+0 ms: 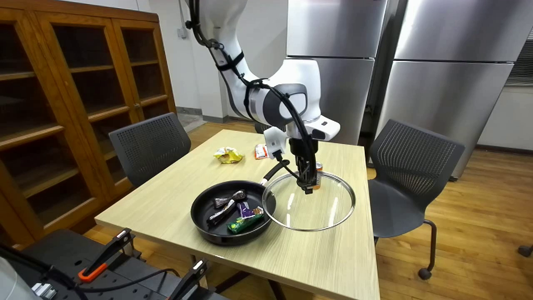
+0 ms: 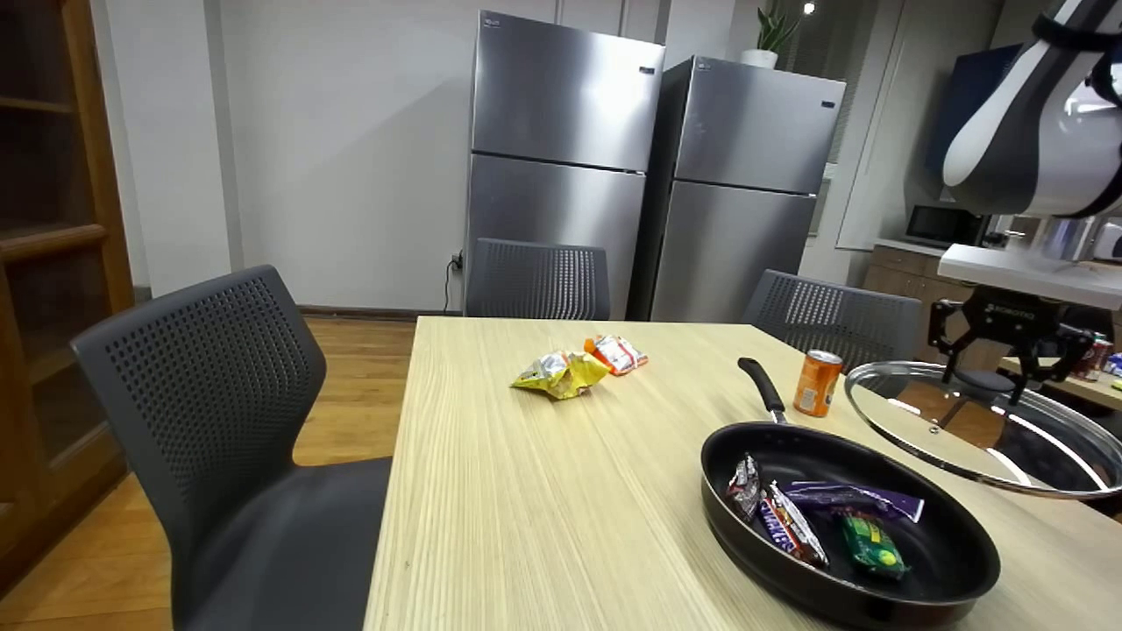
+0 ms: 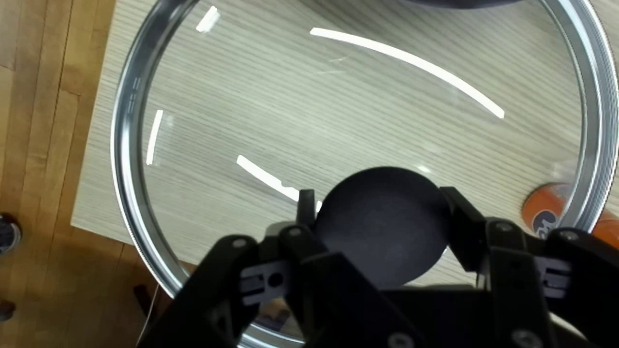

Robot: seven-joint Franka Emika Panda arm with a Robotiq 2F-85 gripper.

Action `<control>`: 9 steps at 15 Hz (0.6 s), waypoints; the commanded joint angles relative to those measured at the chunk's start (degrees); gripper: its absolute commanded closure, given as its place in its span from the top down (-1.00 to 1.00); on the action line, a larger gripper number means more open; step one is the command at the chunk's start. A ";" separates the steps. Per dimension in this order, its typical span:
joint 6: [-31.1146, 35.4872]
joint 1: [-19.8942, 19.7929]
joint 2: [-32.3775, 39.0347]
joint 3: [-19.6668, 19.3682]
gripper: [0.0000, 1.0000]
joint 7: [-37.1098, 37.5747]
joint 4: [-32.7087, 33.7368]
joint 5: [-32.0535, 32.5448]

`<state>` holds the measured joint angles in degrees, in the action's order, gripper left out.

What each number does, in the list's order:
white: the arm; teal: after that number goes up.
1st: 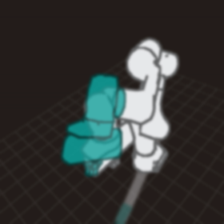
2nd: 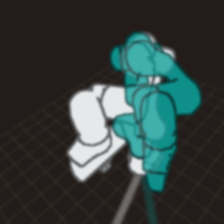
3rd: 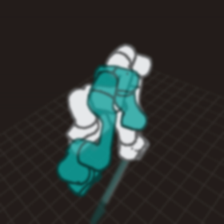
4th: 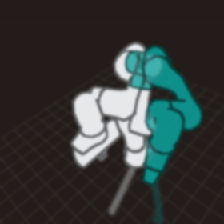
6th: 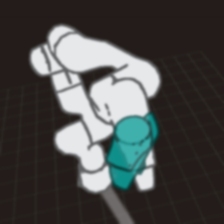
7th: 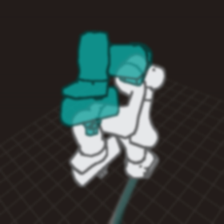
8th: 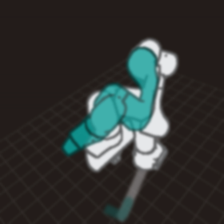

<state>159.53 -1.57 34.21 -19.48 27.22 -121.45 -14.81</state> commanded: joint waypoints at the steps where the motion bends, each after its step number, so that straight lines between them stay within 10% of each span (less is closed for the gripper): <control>1: 2.93 4.39 -6.48 -1.59 -0.21 3.38 -6.84 2.86; 9: 7.22 10.27 -10.78 -0.64 -0.21 4.66 -13.76 3.19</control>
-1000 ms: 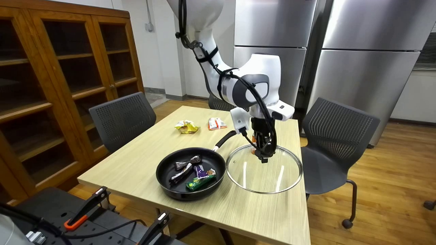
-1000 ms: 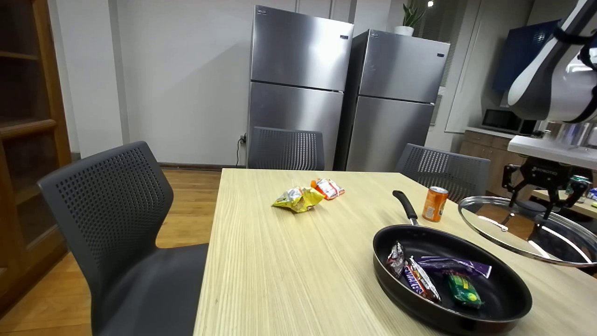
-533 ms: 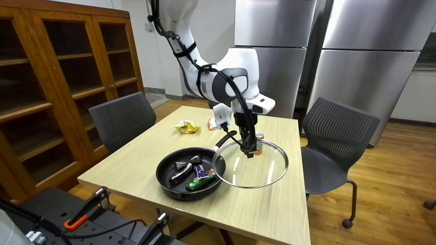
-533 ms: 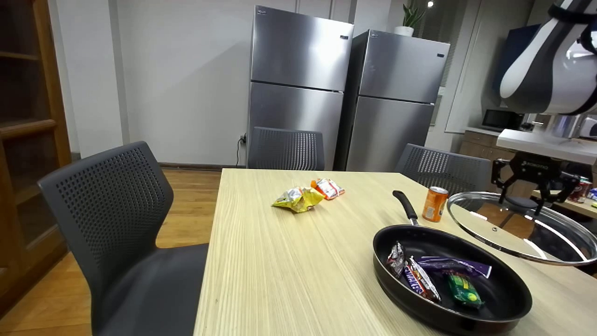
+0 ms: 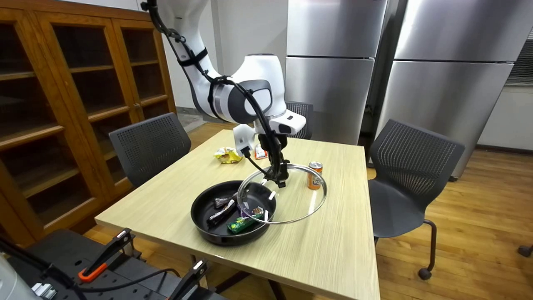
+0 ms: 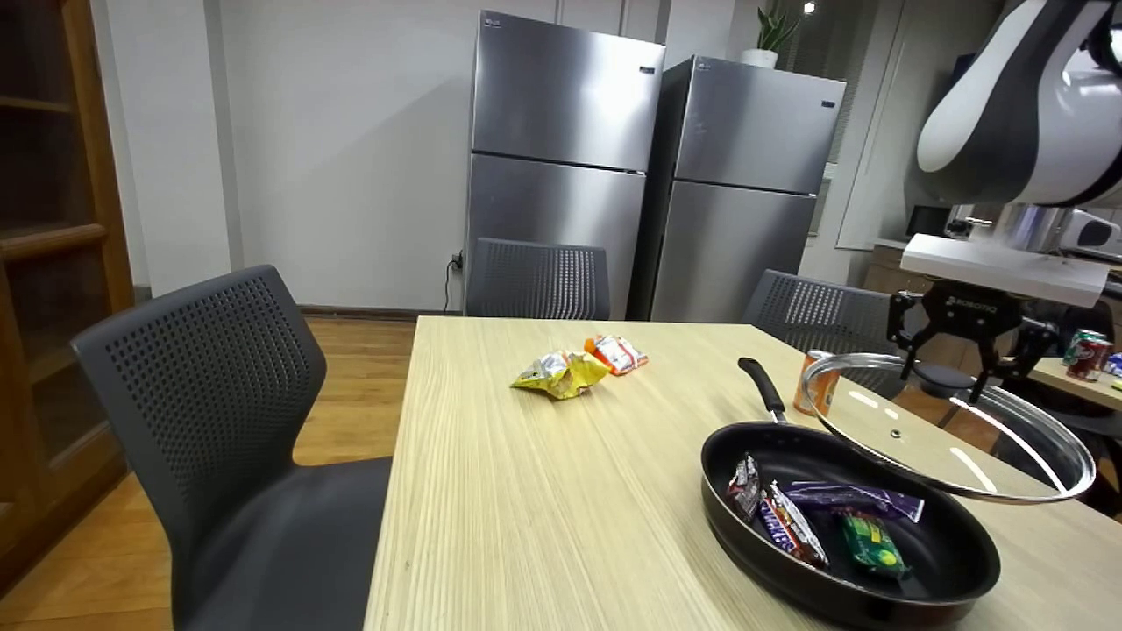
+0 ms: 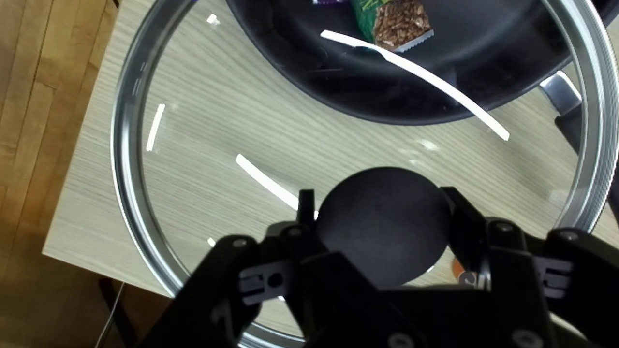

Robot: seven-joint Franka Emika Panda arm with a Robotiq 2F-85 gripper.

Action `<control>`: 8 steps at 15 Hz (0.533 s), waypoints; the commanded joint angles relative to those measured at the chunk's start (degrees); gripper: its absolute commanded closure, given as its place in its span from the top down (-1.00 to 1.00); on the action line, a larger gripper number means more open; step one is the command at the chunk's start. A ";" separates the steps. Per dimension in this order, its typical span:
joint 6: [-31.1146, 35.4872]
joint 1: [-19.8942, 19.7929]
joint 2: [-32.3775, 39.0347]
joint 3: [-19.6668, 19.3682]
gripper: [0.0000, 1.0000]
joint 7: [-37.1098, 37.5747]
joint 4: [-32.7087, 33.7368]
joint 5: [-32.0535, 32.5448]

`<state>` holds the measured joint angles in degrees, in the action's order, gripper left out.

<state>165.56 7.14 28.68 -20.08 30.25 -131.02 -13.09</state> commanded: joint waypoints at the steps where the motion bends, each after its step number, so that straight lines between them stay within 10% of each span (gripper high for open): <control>1: 1.43 1.99 -5.61 0.19 -0.21 1.51 -4.76 1.43; 8: 1.32 3.67 -6.14 3.22 -0.21 1.11 -6.51 1.41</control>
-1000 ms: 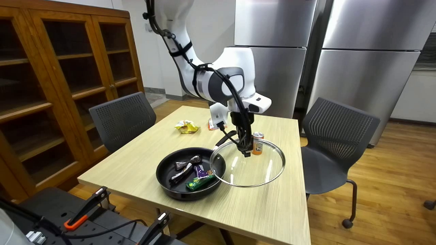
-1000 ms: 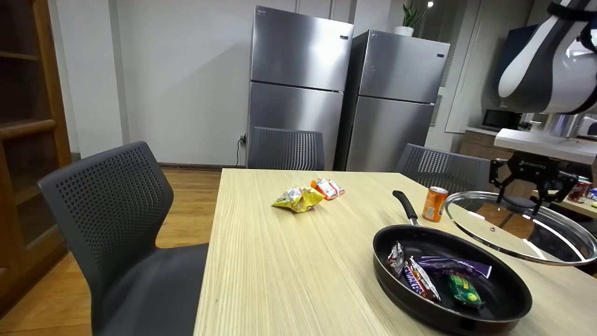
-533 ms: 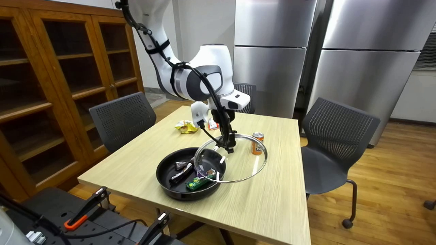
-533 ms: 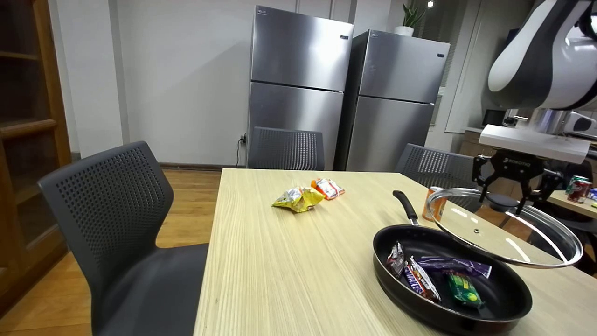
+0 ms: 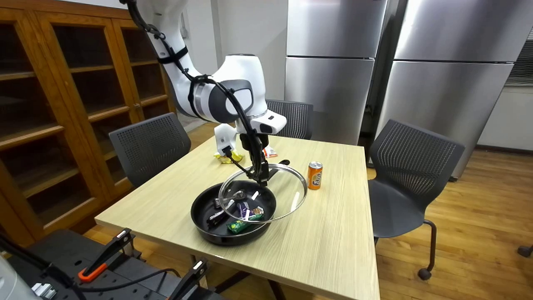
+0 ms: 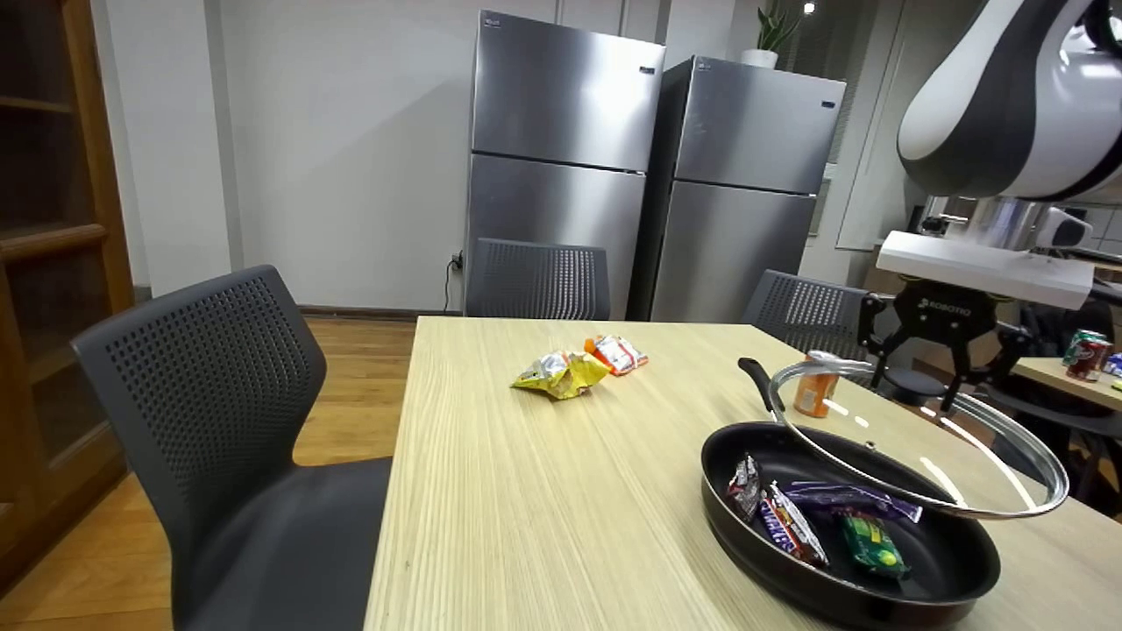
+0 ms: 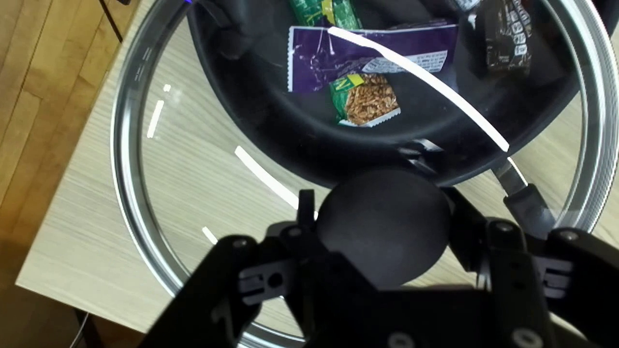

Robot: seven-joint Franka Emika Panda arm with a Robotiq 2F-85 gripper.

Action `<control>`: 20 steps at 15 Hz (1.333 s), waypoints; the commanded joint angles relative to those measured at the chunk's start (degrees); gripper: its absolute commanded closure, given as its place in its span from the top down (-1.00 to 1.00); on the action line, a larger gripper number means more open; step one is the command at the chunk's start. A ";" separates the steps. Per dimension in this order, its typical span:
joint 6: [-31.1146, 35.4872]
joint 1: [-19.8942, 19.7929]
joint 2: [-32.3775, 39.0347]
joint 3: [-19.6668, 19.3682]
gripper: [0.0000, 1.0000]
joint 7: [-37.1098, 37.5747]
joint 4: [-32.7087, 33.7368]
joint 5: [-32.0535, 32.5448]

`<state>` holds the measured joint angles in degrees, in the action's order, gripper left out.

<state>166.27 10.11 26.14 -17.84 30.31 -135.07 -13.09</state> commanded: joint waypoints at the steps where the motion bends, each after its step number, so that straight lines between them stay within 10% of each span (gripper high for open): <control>1: 0.70 0.67 -3.43 1.66 -0.21 0.73 -2.46 1.32; 20: -1.29 1.39 2.02 7.86 -0.21 -0.77 0.68 1.25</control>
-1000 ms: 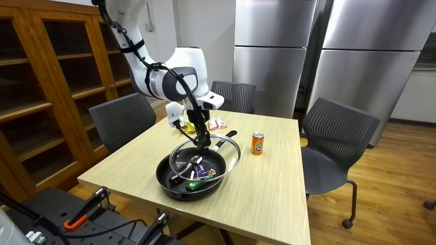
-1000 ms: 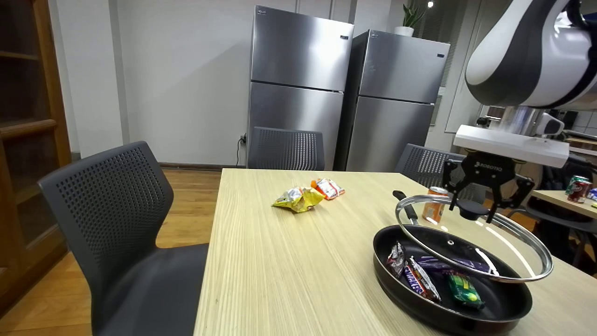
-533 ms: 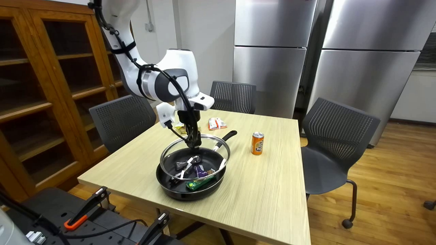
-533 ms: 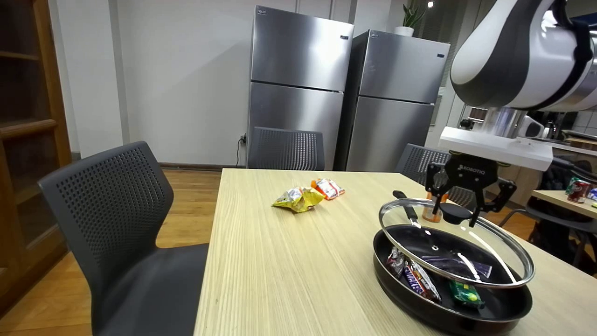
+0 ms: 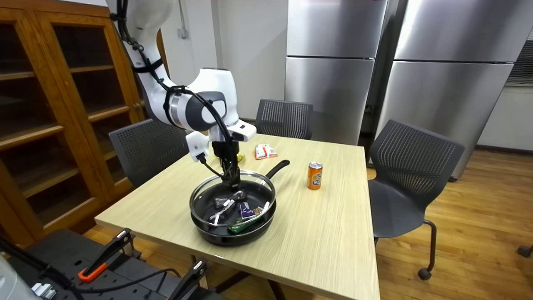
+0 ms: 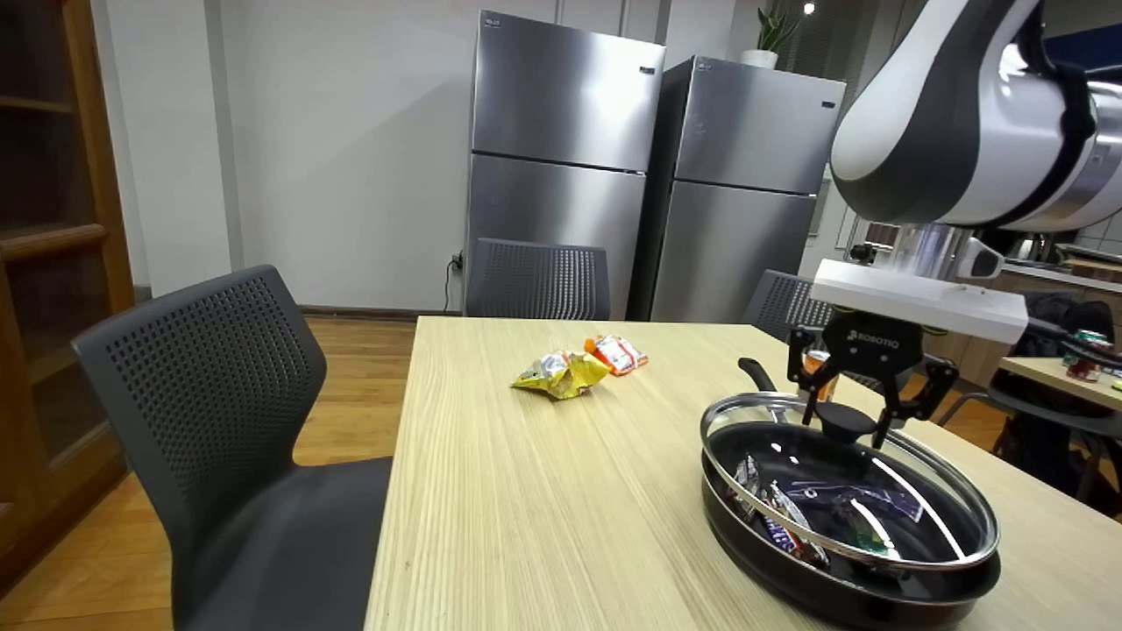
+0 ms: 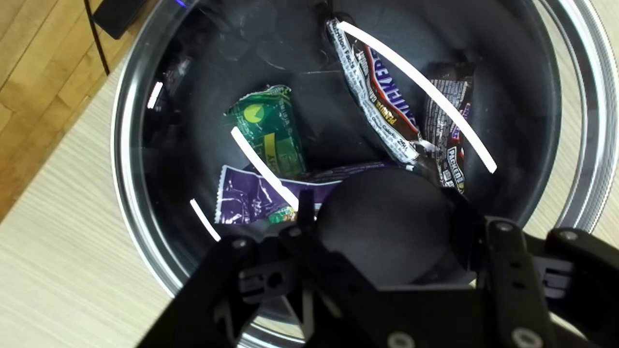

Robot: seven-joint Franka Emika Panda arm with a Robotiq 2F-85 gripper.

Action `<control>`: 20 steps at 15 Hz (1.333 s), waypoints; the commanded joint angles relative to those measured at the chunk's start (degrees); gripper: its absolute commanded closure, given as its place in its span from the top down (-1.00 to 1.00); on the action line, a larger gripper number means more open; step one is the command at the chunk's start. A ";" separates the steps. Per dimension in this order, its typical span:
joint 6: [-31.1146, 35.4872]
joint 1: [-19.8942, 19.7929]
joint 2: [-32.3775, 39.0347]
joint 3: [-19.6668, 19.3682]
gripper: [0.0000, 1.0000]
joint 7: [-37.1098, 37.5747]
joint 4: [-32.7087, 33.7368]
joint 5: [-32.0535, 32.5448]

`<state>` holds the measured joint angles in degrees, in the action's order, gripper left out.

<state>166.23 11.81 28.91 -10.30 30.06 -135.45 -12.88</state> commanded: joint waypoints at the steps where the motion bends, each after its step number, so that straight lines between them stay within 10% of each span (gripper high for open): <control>1: -1.36 -0.39 -0.51 0.39 -0.21 -0.61 1.27 1.01; 20: -2.45 -0.26 2.65 0.27 -0.21 -1.76 3.77 1.32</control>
<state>165.69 11.82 32.73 -10.13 29.01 -132.11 -12.79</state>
